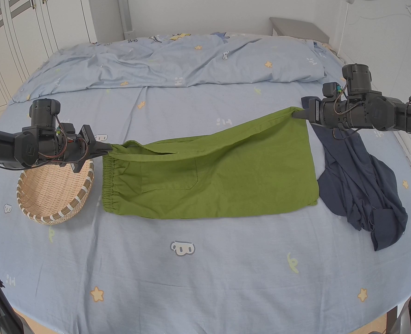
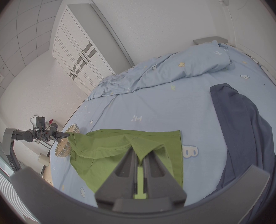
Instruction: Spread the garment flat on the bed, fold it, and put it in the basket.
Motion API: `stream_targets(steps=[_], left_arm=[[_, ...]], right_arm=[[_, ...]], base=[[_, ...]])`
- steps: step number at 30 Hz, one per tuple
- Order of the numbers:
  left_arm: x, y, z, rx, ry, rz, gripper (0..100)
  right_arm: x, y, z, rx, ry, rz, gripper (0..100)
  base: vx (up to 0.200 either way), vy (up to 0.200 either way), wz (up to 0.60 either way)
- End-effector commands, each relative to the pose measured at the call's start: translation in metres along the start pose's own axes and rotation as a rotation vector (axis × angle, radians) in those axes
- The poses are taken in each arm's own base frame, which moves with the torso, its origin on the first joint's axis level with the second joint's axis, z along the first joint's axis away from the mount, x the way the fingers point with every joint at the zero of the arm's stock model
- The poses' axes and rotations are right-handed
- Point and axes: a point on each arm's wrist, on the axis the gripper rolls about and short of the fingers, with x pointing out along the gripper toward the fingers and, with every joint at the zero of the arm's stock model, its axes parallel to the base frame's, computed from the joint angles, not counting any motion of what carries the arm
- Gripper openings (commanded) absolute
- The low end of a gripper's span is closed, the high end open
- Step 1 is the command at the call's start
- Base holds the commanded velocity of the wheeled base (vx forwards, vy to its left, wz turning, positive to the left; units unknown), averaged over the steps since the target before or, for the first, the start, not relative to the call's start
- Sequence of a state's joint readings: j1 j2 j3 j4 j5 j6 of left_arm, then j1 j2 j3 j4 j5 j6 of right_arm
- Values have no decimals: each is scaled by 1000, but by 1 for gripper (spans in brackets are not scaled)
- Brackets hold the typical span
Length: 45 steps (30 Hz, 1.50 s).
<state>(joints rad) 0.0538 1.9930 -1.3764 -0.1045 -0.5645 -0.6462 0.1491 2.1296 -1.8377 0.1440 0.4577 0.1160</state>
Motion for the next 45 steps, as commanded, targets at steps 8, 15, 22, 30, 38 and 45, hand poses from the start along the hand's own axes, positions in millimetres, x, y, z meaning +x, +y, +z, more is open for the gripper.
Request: stream_targets(steps=[8, 15, 22, 30, 38, 45], left_arm=[[2, 2, 0, -4, 2, 3, 0], [7, 5, 1, -7, 7, 7, 100], [19, 9, 1, -10, 13, 5, 100], [17, 1, -2, -20, 11, -11, 100], [-8, -18, -34, 13, 64, -21, 100], [-29, -5, -69, 75, 138, 25, 100]], right_arm=[[6, -1, -5, 2, 16, 3, 0], [12, -3, -6, 5, 17, 4, 100], [13, -8, -8, 12, 20, -2, 100], [11, -12, -15, 33, 49, -13, 100], [-24, 5, -34, 97, 107, -21, 100], [-73, 27, -54, 188, 65, -16, 100]], base=[[0, 0, 0], [0, 0, 0], [0, 0, 0], [0, 0, 0], [0, 0, 0], [0, 0, 0]])
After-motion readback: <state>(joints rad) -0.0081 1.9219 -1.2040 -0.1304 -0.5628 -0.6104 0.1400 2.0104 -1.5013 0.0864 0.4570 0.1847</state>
